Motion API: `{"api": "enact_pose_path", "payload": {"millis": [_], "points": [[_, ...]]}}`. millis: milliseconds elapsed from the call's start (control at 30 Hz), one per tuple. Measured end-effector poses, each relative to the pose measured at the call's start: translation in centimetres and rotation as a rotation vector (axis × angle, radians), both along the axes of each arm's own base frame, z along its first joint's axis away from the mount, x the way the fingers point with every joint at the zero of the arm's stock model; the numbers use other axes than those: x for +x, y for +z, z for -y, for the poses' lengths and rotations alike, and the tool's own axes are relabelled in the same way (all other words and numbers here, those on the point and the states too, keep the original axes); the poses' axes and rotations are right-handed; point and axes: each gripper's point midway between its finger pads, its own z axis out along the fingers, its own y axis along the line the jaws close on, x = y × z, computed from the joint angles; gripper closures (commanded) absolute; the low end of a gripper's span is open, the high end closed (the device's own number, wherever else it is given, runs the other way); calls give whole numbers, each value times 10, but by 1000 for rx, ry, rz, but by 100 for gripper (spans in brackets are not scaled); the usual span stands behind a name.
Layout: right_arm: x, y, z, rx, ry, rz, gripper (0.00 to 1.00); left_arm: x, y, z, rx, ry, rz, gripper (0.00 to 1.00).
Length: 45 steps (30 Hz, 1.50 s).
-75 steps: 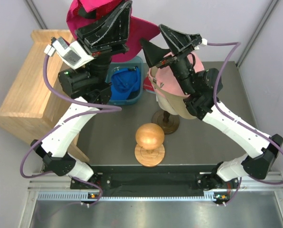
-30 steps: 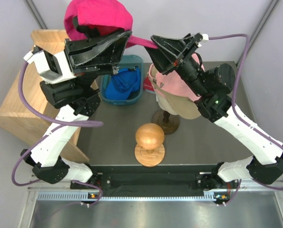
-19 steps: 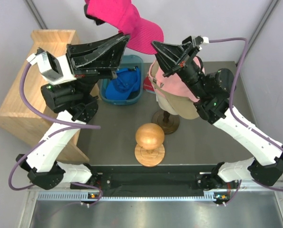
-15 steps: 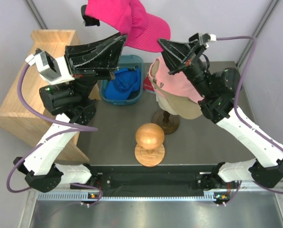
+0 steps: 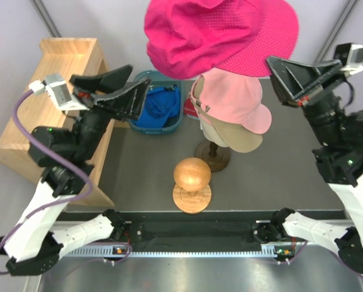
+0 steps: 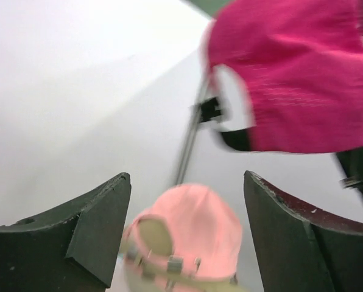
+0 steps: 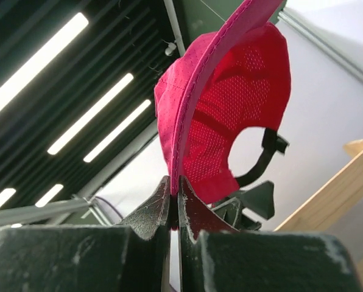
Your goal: Stack the hats
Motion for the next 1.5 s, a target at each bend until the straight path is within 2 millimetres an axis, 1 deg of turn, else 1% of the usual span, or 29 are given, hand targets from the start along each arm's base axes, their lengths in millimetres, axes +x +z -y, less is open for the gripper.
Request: {"api": "enact_pose_path", "payload": {"millis": [67, 167, 200, 267, 333, 367, 467, 567, 600, 733, 800, 900, 967, 1133, 1300, 1400, 1500], "points": [[-9, 0, 7, -35, -41, 38, 100, -1, -18, -21, 15, 64, -91, 18], [-19, -6, 15, -79, -86, 62, 100, -6, -37, -52, 33, 162, -186, 18], [-20, -11, 16, -98, -99, 63, 100, -10, -38, -63, 34, 195, -203, 18], [-20, -21, 16, -139, -117, 60, 100, -14, -34, -81, 30, 252, -219, 18], [-17, -35, 12, -186, -123, 50, 100, -15, -27, -91, 32, 293, -220, 17], [-16, -43, 9, -211, -119, 41, 100, -14, -23, -93, 37, 308, -219, 17], [-8, -70, -2, -278, -99, 6, 100, -3, -13, -86, 73, 335, -209, 17], [1, -106, -15, -344, -61, -47, 100, 17, -10, -66, 132, 345, -208, 15], [5, -121, -21, -371, -43, -71, 100, 25, -12, -58, 158, 346, -211, 15], [6, -166, -42, -440, 35, -143, 100, 50, -31, -32, 254, 348, -231, 14], [1, -186, -52, -464, 83, -174, 100, 60, -42, -21, 297, 344, -244, 14], [-9, -219, -62, -487, 142, -228, 100, 66, -51, -10, 339, 330, -247, 14], [-13, -230, -63, -491, 153, -254, 100, 68, -53, -5, 353, 318, -245, 13], [-26, -232, -65, -465, 190, -271, 100, 72, -57, -2, 376, 320, -240, 12], [-37, -264, -69, -444, 234, -339, 100, 74, -66, 3, 401, 312, -246, 12], [-46, -276, -71, -460, 257, -384, 100, 77, -72, 8, 418, 302, -252, 12], [-48, -289, -71, -471, 255, -431, 100, 78, -77, 11, 430, 294, -256, 12]]}}
